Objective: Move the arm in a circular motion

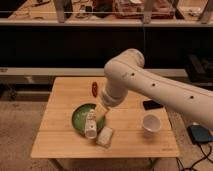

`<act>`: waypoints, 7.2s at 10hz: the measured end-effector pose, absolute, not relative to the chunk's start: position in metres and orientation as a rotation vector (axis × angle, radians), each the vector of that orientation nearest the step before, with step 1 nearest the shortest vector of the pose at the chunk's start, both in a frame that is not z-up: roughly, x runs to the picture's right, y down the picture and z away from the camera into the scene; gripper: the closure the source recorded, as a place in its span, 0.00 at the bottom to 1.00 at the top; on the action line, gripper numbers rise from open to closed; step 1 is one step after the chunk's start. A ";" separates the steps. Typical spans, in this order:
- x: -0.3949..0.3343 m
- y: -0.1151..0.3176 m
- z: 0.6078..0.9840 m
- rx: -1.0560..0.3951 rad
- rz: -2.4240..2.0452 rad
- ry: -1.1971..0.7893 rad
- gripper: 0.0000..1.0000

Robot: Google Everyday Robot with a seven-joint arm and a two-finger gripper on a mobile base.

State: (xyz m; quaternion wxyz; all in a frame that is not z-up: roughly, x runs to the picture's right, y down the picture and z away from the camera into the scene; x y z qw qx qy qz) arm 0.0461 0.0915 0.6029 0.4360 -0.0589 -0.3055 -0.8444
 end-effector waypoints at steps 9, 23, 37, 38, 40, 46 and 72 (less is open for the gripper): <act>0.276 0.062 0.668 -0.567 -1.767 -0.374 0.20; 0.084 -0.033 0.792 -0.324 -1.918 -0.414 0.20; 0.168 0.112 0.563 -0.309 -1.995 -0.584 0.20; 0.191 0.111 0.563 -0.366 -1.978 -0.546 0.20; 0.254 0.097 0.588 -0.485 -1.910 -0.424 0.20; 0.288 0.028 0.730 -0.543 -1.886 -0.199 0.20; 0.170 0.129 0.555 -0.268 -2.048 -0.690 0.20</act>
